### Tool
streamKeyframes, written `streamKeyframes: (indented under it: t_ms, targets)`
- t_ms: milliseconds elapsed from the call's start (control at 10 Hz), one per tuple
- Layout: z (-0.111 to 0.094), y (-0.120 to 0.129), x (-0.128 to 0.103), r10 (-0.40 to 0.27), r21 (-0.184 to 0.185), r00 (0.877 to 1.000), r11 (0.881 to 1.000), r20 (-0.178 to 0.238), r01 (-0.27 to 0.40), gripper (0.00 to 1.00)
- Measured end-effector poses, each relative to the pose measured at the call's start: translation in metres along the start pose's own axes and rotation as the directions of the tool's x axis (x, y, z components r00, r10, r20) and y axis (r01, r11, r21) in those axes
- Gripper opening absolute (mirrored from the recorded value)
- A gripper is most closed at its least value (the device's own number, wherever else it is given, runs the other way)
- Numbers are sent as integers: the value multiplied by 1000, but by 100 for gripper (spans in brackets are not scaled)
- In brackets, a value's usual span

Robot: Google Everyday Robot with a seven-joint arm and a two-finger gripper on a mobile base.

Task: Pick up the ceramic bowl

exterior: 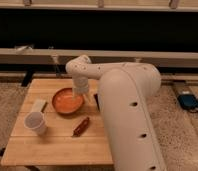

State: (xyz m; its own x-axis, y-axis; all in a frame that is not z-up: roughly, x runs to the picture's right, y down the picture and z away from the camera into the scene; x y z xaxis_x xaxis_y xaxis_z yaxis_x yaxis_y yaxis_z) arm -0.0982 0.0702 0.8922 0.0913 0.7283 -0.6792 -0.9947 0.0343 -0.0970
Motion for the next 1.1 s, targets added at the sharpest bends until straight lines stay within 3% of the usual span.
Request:
streamKeyframes:
  t_ms: [200,500,800,1100]
  targets:
    - [17,3,-6,1,-15,1000,1000,-11,-1,65]
    - [26,7,-11,-1,-20,1000,1000,-16,0,63]
    - [29,6,-8,-8,-23,999,1000,-38,7,33]
    - [24,5,1,-9,-52,999,999,-52,6,7]
